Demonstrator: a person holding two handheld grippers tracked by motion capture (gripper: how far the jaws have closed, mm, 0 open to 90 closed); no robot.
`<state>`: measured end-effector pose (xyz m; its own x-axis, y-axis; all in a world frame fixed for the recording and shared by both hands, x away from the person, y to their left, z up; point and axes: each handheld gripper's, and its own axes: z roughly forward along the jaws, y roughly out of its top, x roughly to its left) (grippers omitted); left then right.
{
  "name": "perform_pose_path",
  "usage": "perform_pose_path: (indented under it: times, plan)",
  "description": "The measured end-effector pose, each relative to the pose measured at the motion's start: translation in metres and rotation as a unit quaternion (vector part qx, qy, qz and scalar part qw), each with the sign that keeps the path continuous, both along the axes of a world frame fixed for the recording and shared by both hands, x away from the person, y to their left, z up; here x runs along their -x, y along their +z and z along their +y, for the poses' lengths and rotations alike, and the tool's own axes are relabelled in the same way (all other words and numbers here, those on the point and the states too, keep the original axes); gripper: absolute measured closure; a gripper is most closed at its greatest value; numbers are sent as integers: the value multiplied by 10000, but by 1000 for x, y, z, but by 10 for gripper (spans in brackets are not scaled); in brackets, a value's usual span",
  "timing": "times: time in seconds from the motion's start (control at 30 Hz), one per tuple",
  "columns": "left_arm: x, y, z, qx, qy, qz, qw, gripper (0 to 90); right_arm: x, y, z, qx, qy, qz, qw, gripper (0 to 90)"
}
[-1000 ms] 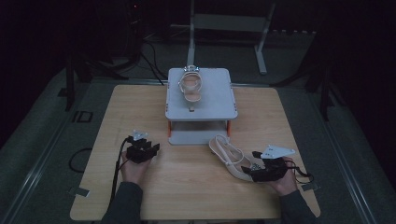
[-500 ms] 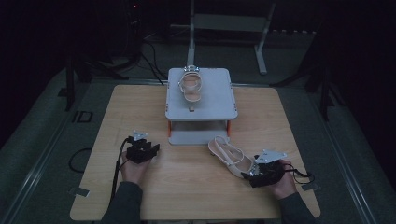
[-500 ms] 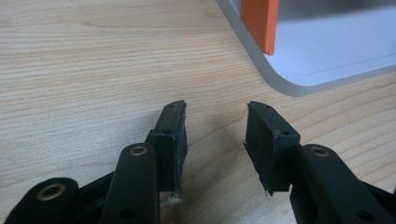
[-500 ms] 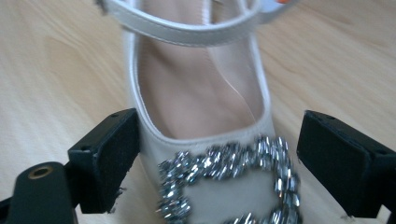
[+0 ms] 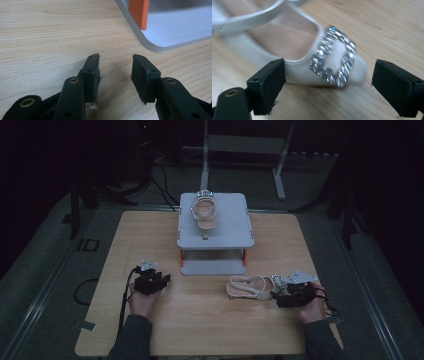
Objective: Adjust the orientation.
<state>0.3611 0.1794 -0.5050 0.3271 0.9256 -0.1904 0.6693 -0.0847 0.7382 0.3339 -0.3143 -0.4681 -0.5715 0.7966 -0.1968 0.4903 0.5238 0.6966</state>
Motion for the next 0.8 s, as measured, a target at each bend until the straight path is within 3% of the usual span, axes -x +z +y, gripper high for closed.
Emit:
perform_pose_path:
  times: [0.13,0.43,0.7,0.8]
  plan:
    - [0,0,0,10,21,-11,10000,580,-11,2,-9,23,-623,-55,9980,153]
    - [-1,-1,-1,48,12,-23,10000,580,-36,-3,-1,-87,-761,13,9971,240]
    - [-1,-1,-1,49,8,-30,10000,579,-51,-2,7,-100,-674,64,9977,304]
    - [-1,-1,-1,57,5,-41,10000,578,-41,11,3,-432,-827,-16,9956,319]
